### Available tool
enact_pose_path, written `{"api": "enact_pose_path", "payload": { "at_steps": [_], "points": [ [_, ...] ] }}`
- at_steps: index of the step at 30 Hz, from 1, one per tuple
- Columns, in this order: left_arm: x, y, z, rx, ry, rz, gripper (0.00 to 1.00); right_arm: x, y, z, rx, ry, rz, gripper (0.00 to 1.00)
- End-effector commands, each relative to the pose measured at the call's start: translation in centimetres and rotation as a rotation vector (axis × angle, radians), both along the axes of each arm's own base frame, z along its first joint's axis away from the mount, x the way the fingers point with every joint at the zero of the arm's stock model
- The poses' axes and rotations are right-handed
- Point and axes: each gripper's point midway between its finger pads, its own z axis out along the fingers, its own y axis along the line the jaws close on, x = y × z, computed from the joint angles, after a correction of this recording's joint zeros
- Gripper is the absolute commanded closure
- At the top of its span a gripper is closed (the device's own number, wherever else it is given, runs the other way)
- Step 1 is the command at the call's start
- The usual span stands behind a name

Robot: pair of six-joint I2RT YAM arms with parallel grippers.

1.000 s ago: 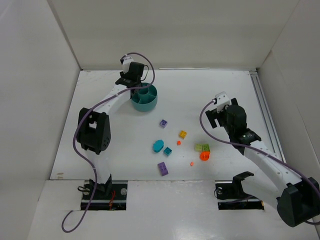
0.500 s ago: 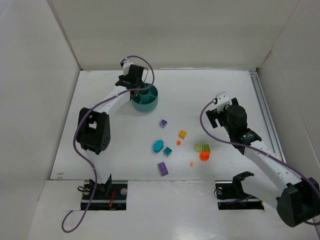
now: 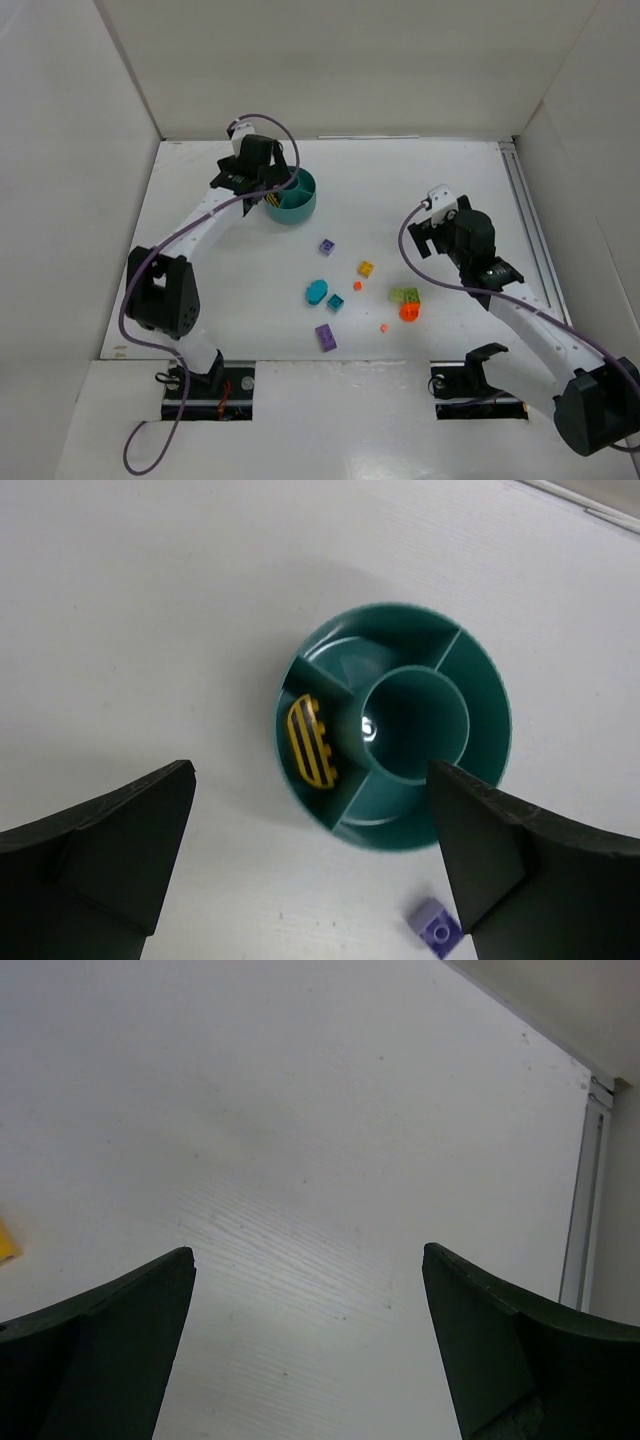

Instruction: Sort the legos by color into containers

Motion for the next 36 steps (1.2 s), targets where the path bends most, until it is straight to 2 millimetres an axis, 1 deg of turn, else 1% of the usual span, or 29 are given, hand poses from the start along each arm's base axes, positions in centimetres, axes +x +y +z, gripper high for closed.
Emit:
{"api": "enact_pose_path", "payload": {
  "at_steps": [1, 2, 3, 4, 5, 6, 7, 8, 9, 10, 11, 12, 14, 15, 16, 18, 19, 21, 23, 24, 27, 29, 30, 32, 33, 35, 36],
  "points": [
    [-2.6, -0.5, 2.7, -0.068, -0.069, -0.046, 0.0, 0.1, 3.7, 1.1, 0.041, 0.004, 0.148, 0.0],
    [-4.1, -1.0, 2.4, -0.092, -0.072, -0.073, 0.0, -0.3, 5.2, 0.1, 0.039, 0.036, 0.186, 0.0],
    [-4.2, -1.7, 2.6, -0.103, -0.077, -0.096, 0.0, -0.1, 5.4, -0.1, 0.052, 0.05, 0.179, 0.0],
    [-5.8, -1.8, 2.0, -0.114, -0.066, -0.108, 0.0, -0.4, 6.8, -0.4, 0.057, 0.064, 0.206, 0.02],
    [-6.5, -2.1, 2.0, -0.127, -0.073, -0.116, 0.0, -0.5, 7.5, -1.9, 0.068, 0.112, 0.202, 0.04],
    [-7.3, -2.6, 1.7, -0.157, -0.061, -0.139, 0.0, -0.6, 8.4, -2.1, 0.077, 0.128, 0.214, 0.06],
    [-8.5, -2.6, 1.3, -0.184, -0.06, -0.152, 0.0, -0.8, 9.0, -2.8, 0.076, 0.149, 0.219, 0.06],
    [-9.3, -2.6, 0.9, -0.194, -0.049, -0.17, 0.0, -1.2, 10.7, -3.6, 0.065, 0.169, 0.263, 0.06],
    [-9.9, -2.9, 0.8, -0.213, -0.053, -0.194, 0.0, -1.5, 11.4, -4.2, 0.047, 0.184, 0.289, 0.06],
    [-10.7, -3.6, 0.6, -0.244, -0.05, -0.222, 0.0, -1.5, 12.1, -4.3, 0.033, 0.181, 0.304, 0.05],
    [-11.9, -3.1, -0.2, -0.249, -0.041, -0.216, 0.0, -1.9, 12.9, -5.0, 0.022, 0.199, 0.327, 0.05],
    [-12.3, -3.3, -0.3, -0.262, -0.05, -0.231, 0.0, -1.6, 13.0, -5.8, -0.011, 0.212, 0.338, 0.05],
    [-13.7, -3.4, -0.7, -0.286, -0.053, -0.264, 0.0, -2.0, 13.7, -6.9, -0.017, 0.248, 0.384, 0.05],
    [-14.2, -3.7, -1.0, -0.292, -0.045, -0.283, 0.0, -1.9, 14.1, -7.6, -0.036, 0.25, 0.412, 0.05],
    [-14.6, -3.7, -1.3, -0.296, -0.041, -0.29, 0.0, -2.2, 14.6, -8.0, -0.043, 0.26, 0.439, 0.05],
    [-15.3, -3.4, -2.0, -0.293, -0.031, -0.289, 0.0, -2.3, 15.0, -8.1, -0.044, 0.259, 0.469, 0.05],
    [-15.3, -3.4, -2.0, -0.293, -0.031, -0.289, 0.0, -2.5, 14.8, -9.0, -0.054, 0.282, 0.468, 0.05],
    [-15.6, -3.3, -3.1, -0.286, -0.009, -0.286, 0.0, -2.6, 14.8, -9.6, -0.057, 0.289, 0.468, 0.06],
    [-15.6, -3.3, -3.1, -0.286, -0.009, -0.286, 0.0, -2.7, 14.7, -10.1, -0.061, 0.299, 0.467, 0.06],
    [-15.6, -3.3, -3.1, -0.286, -0.009, -0.286, 0.0, -2.7, 15.0, -10.0, -0.061, 0.289, 0.487, 0.06],
    [-15.4, -3.3, -3.5, -0.276, -0.001, -0.29, 0.0, -2.7, 15.2, -11.2, -0.07, 0.3, 0.504, 0.07],
    [-15.4, -3.3, -3.8, -0.273, 0.008, -0.289, 0.0, -2.0, 15.5, -11.1, -0.072, 0.292, 0.495, 0.07],
    [-15.4, -3.3, -3.8, -0.273, 0.008, -0.289, 0.0, -2.1, 15.5, -12.0, -0.082, 0.316, 0.494, 0.07],
    [-15.4, -3.3, -3.8, -0.273, 0.008, -0.289, 0.0, -1.7, 15.6, -12.5, -0.089, 0.32, 0.486, 0.11],
    [-15.4, -3.3, -3.8, -0.273, 0.008, -0.289, 0.0, -1.5, 15.7, -13.0, -0.095, 0.334, 0.485, 0.11],
    [-15.3, -3.2, -3.8, -0.268, 0.005, -0.281, 0.0, -1.4, 15.8, -13.4, -0.099, 0.343, 0.484, 0.12],
    [-15.3, -3.2, -3.8, -0.268, 0.005, -0.281, 0.0, -1.2, 15.9, -13.2, -0.095, 0.334, 0.485, 0.14]
  ]
}}
